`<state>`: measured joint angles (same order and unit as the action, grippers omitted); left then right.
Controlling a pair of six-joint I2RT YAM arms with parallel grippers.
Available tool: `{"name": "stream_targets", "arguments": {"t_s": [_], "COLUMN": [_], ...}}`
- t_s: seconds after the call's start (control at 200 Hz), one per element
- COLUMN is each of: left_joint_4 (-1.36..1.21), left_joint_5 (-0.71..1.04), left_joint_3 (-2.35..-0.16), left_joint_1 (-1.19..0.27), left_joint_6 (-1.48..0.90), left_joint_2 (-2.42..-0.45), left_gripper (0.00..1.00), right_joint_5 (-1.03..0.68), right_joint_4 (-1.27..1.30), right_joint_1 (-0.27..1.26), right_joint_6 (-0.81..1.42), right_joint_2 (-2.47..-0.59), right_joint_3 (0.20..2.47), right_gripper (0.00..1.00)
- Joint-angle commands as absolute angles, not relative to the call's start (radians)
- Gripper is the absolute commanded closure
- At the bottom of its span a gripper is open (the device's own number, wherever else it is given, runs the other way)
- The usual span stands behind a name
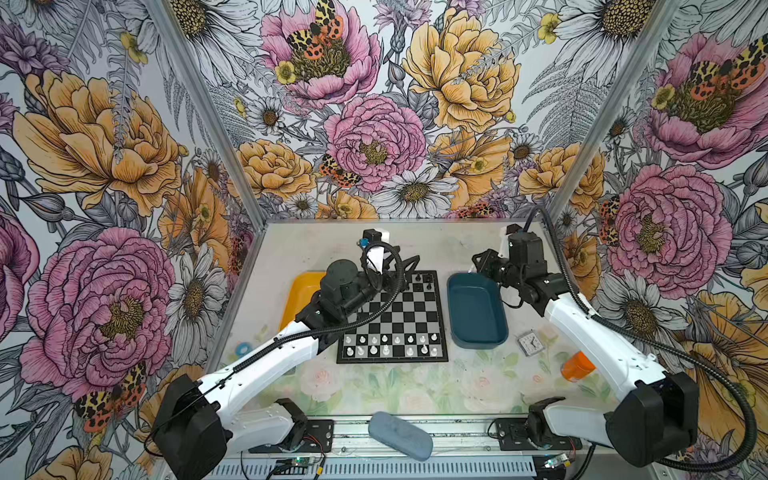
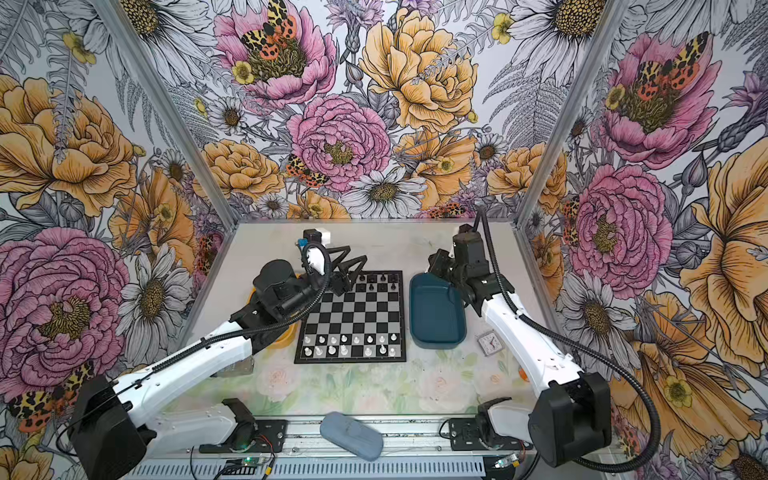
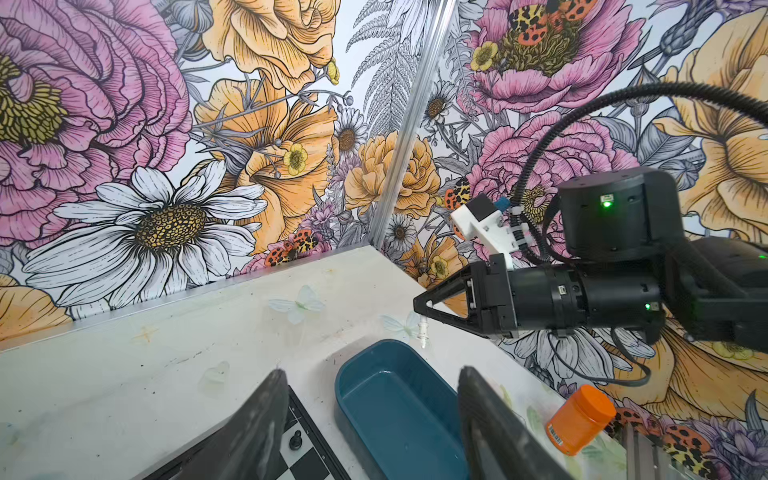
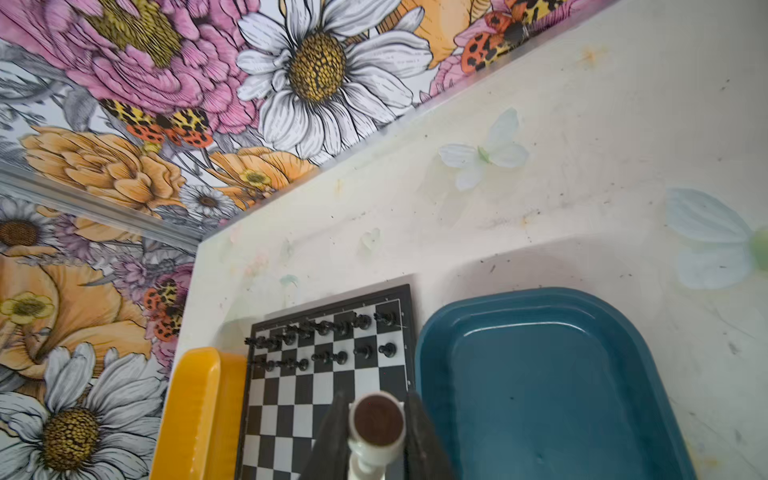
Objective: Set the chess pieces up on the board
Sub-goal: 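Raise the held pawn with the right gripper toward the left gripper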
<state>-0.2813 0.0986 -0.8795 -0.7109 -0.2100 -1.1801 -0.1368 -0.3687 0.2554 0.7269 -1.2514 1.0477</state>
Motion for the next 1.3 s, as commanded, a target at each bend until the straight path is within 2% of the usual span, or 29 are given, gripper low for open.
{"name": "stream_targets", "arguments": {"t_s": [0.0,0.275,0.921,1.021,1.296], "left_joint_4": [-0.299,-0.299,-0.417,-0.49,-0.907], "left_joint_5": [0.12,0.118,0.163,0.159,0.099], "left_joint_3": [-0.91,-0.916,-0.922,-0.908,-0.825], "left_joint_1": [-0.725,-0.749,-0.792,-0.826,-0.862], "left_joint_6": [-0.184,-0.166,-0.135,-0.094,-0.124], "left_joint_2": [-1.181,-1.187,-1.243,-1.268,-1.39], "left_gripper": [0.34,0.33,0.34,0.36,0.45], "right_joint_5": [-0.165,-0.194,-0.259,-0.29,-0.314], "right_joint_4": [-0.221,0.12,0.502,0.55,0.558], "right_joint_1": [0.249,0.249,0.249,0.249,0.25], "right_joint_6": [0.772,0.875,1.074,1.117,1.165], "right_joint_2": [-1.201,-1.108,-1.09,-1.092,-1.025], "right_joint_3": [1.0,0.838,0.721,0.716,0.715], "right_gripper": [1.0,1.0,1.0,1.0,1.0]}}
